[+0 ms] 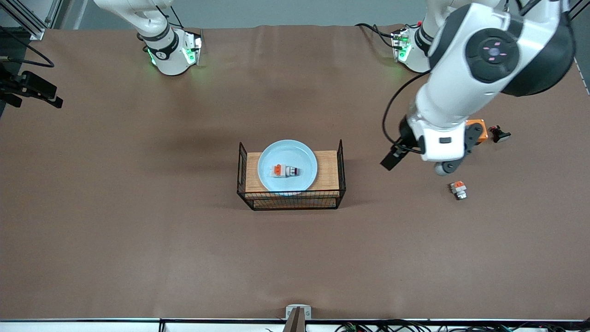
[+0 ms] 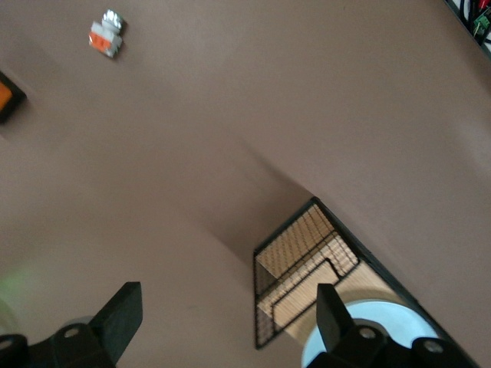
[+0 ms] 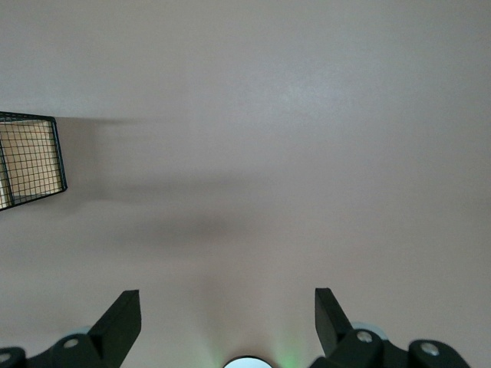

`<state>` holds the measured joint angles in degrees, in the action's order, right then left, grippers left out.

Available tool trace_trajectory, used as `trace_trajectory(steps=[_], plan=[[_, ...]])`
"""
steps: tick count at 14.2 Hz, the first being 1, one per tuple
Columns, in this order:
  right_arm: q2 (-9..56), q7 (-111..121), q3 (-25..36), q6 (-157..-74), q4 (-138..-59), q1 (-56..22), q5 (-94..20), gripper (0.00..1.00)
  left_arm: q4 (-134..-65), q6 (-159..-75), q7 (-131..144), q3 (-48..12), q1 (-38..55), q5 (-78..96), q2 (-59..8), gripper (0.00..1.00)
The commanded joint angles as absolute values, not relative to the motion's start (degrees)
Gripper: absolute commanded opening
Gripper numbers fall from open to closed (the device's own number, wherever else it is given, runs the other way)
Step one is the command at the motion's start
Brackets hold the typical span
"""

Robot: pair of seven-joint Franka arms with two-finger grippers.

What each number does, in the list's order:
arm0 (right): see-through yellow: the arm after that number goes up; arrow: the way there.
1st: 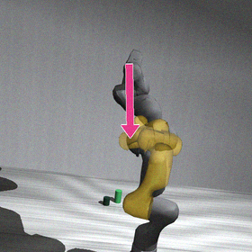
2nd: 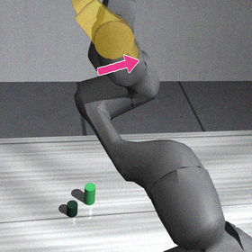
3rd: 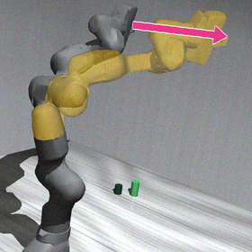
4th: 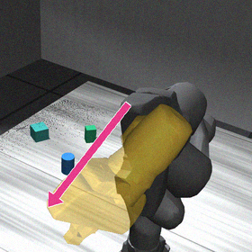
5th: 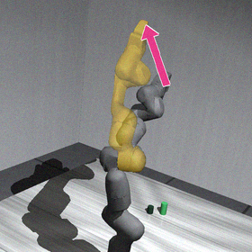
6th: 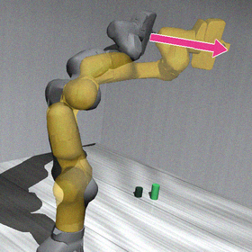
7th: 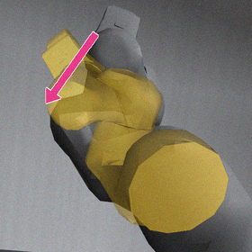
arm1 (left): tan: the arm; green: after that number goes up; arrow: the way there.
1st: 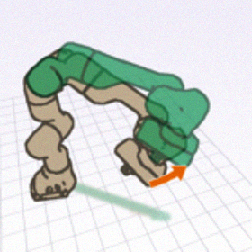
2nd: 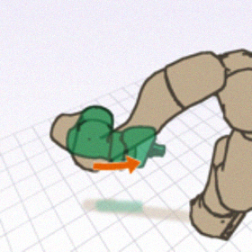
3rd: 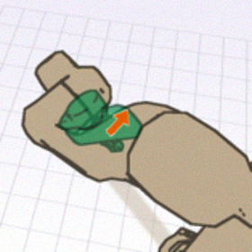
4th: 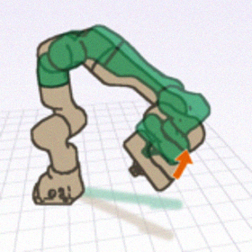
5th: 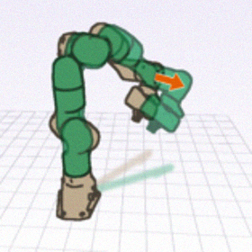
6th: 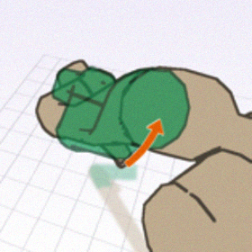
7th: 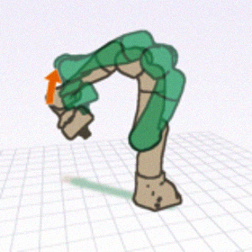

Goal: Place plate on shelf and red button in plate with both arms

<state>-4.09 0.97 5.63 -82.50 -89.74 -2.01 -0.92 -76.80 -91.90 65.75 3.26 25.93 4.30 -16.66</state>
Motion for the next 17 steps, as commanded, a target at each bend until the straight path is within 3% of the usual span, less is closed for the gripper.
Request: trace_trajectory(steps=[1, 5, 12, 17], plan=[[-6.1, 1.8, 5.1, -83.5, -91.8, -1.0, -1.0, 1.00, -83.9, -91.7, 53.8, 3.2, 21.9, 5.2, -10.6, 1.00], [-6.8, 1.8, 5.1, -83.8, -92.5, -1.1, -1.0, 1.00, -90.3, -91.7, 36.9, 3.2, 16.2, 5.2, -6.1, 1.00], [-6.9, 1.8, 5.2, -85.3, -92.5, -1.1, -1.0, 1.00, -93.3, -92.3, 15.0, 3.3, 8.6, 4.4, -4.0, 0.99], [-6.9, 1.8, 5.2, -85.3, -92.6, -1.1, -1.0, 1.00, -102.8, -102.3, 12.9, 3.2, 6.2, 0.7, 1.6, 0.99]])
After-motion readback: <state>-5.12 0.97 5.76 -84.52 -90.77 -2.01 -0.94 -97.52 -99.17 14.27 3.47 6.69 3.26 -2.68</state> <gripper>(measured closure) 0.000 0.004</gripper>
